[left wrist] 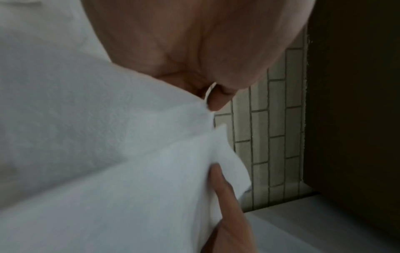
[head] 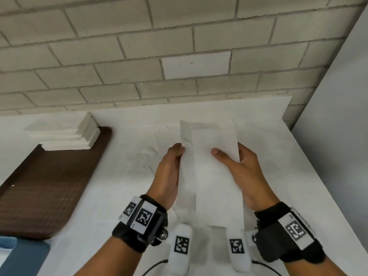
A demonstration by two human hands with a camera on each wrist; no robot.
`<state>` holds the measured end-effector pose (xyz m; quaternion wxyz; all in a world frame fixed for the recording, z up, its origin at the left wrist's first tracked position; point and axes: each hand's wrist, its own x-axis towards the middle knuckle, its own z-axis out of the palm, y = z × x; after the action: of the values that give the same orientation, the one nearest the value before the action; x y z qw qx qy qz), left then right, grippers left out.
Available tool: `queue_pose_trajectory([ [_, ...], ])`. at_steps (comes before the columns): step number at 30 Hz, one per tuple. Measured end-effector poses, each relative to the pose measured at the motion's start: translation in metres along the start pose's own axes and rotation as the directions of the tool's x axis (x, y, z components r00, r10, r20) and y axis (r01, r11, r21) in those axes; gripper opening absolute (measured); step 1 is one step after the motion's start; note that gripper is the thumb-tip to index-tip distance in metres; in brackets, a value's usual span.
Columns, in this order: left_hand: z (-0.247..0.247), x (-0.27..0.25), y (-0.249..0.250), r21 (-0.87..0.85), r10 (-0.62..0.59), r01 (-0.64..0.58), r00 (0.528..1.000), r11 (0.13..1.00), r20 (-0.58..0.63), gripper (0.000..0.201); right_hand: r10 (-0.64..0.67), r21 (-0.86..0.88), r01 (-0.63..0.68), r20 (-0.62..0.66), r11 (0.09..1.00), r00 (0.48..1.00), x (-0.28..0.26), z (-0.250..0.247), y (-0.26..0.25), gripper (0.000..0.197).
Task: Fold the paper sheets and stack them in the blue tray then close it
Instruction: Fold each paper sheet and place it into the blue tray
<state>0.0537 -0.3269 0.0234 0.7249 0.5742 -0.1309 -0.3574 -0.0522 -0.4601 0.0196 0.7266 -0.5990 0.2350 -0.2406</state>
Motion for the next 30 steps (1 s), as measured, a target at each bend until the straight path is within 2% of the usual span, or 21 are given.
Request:
queue_pose_trajectory([
  [2, 0.002, -0.012, -0.004, -0.035, -0.053, 0.055, 0.997, 0.998, 0.061, 0.046, 0.053, 0.018, -0.053, -0.003, 0.998, 0.999, -0.001, 0.008, 0.006, 0.030],
  [4, 0.000, -0.019, -0.008, 0.011, -0.027, 0.026, 0.996, 1.000, 0.081, 0.043, 0.075, 0.013, -0.075, 0.002, 0.997, 0.997, -0.002, 0.012, 0.012, 0.035],
  [8, -0.012, -0.028, -0.016, 0.131, 0.013, -0.024, 0.997, 0.991, 0.081, 0.034, 0.009, -0.071, -0.009, 0.002, 0.997, 1.000, -0.010, 0.024, 0.017, 0.039],
  [11, -0.019, -0.035, -0.021, 0.196, 0.006, -0.022, 0.997, 0.980, 0.081, 0.034, -0.039, -0.057, 0.039, 0.006, 0.998, 0.999, -0.018, 0.033, 0.020, 0.055],
  [13, -0.025, -0.040, -0.021, 0.217, 0.071, -0.075, 0.997, 0.973, 0.027, 0.032, -0.033, -0.057, 0.035, 0.038, 0.998, 0.999, -0.021, 0.036, 0.022, 0.065],
  [17, -0.042, -0.048, -0.023, 0.307, 0.251, -0.226, 0.967, 0.924, -0.043, 0.028, 0.013, -0.117, 0.000, 0.111, 0.993, 0.994, -0.027, 0.035, 0.025, 0.056],
  [19, -0.051, -0.051, -0.034, 0.402, 0.242, -0.203, 0.969, 0.893, -0.048, 0.028, 0.034, -0.147, -0.013, 0.140, 0.989, 0.990, -0.030, 0.036, 0.030, 0.047],
  [21, -0.061, -0.054, -0.046, 0.451, 0.194, -0.137, 0.977, 0.882, -0.083, 0.027, 0.054, -0.203, -0.016, 0.185, 0.979, 0.981, -0.036, 0.042, 0.034, 0.047],
  [23, -0.071, -0.056, -0.048, 0.396, 0.172, -0.104, 0.975, 0.912, -0.138, 0.026, 0.067, -0.301, 0.003, 0.220, 0.954, 0.973, -0.042, 0.051, 0.038, 0.047],
  [25, -0.081, -0.060, -0.038, 0.266, 0.162, -0.108, 0.968, 0.958, -0.191, 0.027, 0.082, -0.395, 0.028, 0.259, 0.918, 0.963, -0.046, 0.066, 0.042, 0.039],
  [28, -0.100, -0.074, -0.007, 0.037, 0.172, -0.168, 0.957, 0.985, -0.233, 0.028, 0.100, -0.481, 0.073, 0.324, 0.874, 0.941, -0.054, 0.099, 0.042, 0.032],
  [30, -0.122, -0.089, 0.013, -0.048, 0.185, -0.204, 0.948, 0.978, -0.258, 0.029, 0.082, -0.482, 0.116, 0.371, 0.869, 0.925, -0.061, 0.129, 0.038, 0.025],
])
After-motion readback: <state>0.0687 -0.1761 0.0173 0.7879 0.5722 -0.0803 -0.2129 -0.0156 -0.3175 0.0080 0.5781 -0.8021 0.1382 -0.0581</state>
